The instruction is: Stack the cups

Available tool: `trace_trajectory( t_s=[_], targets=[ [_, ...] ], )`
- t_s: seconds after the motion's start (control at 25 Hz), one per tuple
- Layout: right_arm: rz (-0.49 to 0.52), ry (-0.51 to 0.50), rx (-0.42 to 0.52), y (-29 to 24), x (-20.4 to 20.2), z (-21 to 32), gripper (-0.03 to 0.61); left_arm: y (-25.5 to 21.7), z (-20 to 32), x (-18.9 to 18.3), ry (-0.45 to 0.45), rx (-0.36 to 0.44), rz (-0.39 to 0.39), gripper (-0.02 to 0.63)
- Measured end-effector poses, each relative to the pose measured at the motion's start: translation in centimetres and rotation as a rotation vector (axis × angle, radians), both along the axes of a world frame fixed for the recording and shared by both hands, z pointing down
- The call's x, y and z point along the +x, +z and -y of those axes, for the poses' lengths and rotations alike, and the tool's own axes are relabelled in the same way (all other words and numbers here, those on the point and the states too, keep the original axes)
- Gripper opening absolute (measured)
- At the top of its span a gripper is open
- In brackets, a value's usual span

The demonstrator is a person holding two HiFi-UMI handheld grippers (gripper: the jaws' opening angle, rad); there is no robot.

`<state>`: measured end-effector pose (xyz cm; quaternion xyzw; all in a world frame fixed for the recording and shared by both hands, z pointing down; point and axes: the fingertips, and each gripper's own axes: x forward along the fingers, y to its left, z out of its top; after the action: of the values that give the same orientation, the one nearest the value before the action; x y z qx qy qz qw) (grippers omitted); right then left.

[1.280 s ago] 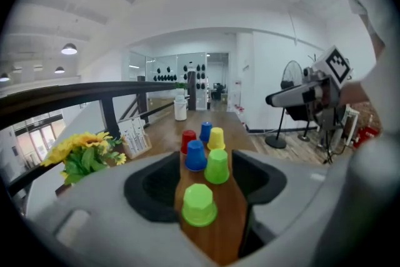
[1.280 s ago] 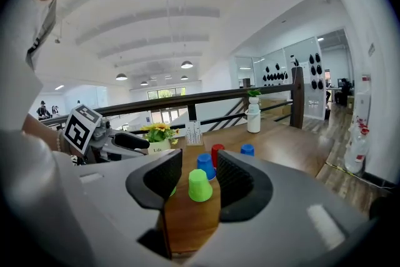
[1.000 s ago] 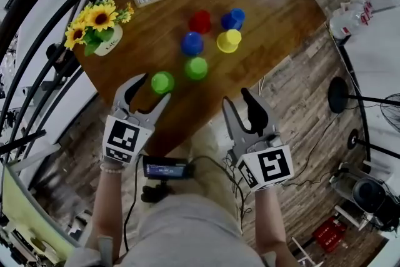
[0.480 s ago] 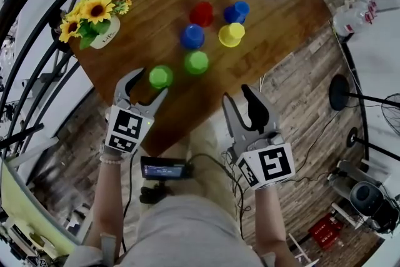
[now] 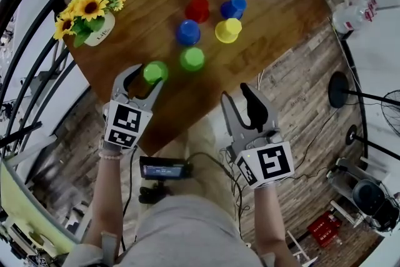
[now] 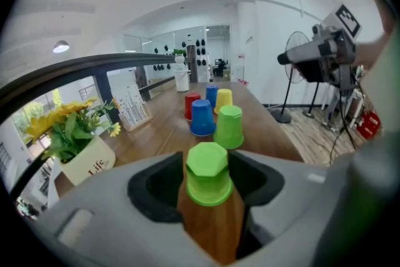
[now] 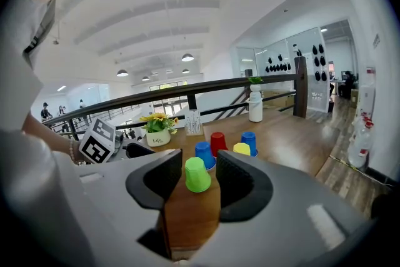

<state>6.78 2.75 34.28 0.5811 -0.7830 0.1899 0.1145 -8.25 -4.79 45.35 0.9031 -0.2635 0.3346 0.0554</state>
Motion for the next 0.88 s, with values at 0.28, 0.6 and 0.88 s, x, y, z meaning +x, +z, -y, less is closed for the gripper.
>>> trace_trajectory(
  t_s=[0.28,0.6,0.88],
  targets=[
    [0.002,0.0,-0.007,0.3,0.5,-0.1,0.158,-0.1,0.8,0.8,-0.011,0.01,-0.011,0.204],
    [0.005,0.007,-0.014,0.6,1.4,0.0,0.158,-0.1,1.6,2.5,0.004,0.016,-0.02,0.203],
    [0.006,0.014,-0.019,0.8,2.0,-0.2,0.158,-0.2,1.7,3.7,0.017,0.032,-0.03,0.206]
  ],
)
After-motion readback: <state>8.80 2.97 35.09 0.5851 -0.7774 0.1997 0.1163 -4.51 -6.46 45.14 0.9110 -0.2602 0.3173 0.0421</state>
